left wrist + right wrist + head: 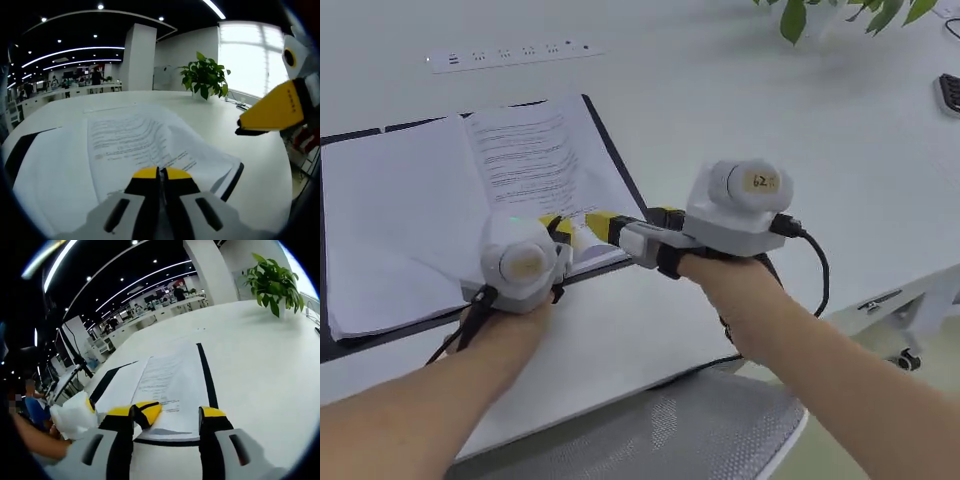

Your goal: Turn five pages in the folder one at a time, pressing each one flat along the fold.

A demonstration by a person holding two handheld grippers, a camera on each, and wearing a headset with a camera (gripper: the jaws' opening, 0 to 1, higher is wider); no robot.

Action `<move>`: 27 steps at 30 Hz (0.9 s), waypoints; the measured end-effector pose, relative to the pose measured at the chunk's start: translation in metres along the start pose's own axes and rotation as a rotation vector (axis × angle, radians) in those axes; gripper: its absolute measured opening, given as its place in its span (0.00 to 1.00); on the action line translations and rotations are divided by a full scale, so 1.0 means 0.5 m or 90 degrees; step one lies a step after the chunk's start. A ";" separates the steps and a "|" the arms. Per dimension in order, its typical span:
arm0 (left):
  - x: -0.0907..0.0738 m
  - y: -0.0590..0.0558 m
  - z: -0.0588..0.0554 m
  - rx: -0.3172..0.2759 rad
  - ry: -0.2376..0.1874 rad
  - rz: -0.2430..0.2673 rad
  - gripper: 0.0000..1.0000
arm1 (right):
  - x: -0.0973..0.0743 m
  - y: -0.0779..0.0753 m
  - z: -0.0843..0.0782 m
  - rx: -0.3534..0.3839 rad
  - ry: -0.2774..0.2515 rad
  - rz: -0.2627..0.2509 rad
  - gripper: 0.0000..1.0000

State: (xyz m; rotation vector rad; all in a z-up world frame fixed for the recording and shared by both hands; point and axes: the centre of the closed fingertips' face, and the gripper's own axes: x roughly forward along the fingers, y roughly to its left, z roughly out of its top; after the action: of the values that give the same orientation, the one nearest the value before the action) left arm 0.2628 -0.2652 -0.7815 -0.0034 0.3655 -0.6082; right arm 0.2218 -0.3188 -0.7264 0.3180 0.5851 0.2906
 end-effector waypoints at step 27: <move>0.002 0.002 0.002 0.000 -0.008 0.001 0.02 | 0.108 -0.105 -0.014 0.102 0.073 0.022 0.04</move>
State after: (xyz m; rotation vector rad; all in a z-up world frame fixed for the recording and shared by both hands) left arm 0.2645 -0.2651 -0.7810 -0.0067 0.3535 -0.6064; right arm 0.2700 -0.3460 -0.7776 0.4685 0.7179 0.2973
